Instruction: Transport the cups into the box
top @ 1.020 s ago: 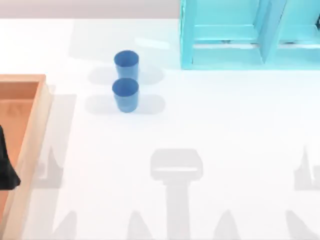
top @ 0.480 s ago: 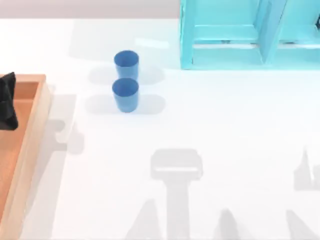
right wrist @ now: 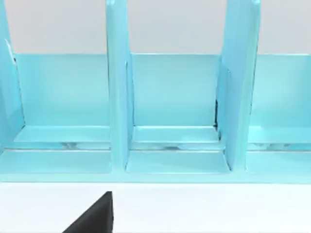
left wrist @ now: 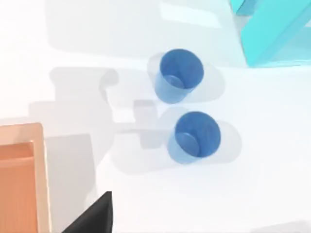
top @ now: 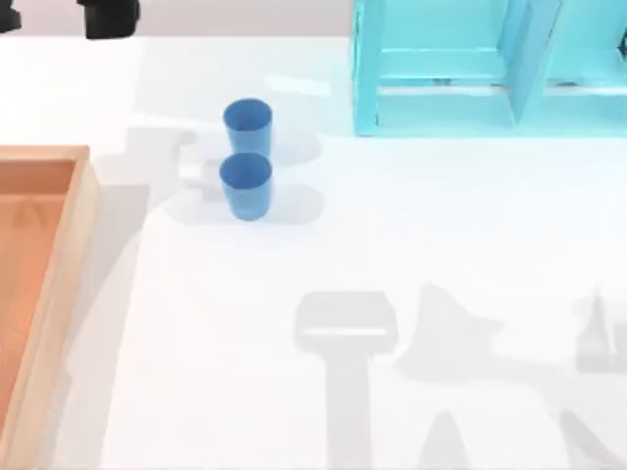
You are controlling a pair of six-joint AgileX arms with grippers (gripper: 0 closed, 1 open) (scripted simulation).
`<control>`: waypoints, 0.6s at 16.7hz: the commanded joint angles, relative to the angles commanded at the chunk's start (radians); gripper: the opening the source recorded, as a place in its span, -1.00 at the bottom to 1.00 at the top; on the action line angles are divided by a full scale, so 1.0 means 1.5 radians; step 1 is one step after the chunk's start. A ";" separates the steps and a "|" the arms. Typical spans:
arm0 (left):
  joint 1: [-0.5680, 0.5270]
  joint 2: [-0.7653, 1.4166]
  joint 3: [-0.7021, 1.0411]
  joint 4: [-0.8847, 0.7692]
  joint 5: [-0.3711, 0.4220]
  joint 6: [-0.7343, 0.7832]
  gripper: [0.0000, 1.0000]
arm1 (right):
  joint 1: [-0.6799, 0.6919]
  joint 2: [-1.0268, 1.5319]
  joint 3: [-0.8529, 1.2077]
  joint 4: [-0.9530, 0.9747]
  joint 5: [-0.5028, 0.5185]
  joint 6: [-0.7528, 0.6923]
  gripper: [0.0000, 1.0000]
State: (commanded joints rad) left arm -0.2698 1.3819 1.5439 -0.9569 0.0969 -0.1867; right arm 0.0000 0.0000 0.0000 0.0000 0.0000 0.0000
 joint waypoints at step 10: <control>-0.101 0.561 0.605 -0.343 -0.028 -0.110 1.00 | 0.000 0.000 0.000 0.000 0.000 0.000 1.00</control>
State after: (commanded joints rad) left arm -0.4214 2.2240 2.4508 -1.4714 0.0552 -0.3520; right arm 0.0000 0.0000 0.0000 0.0000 0.0000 0.0000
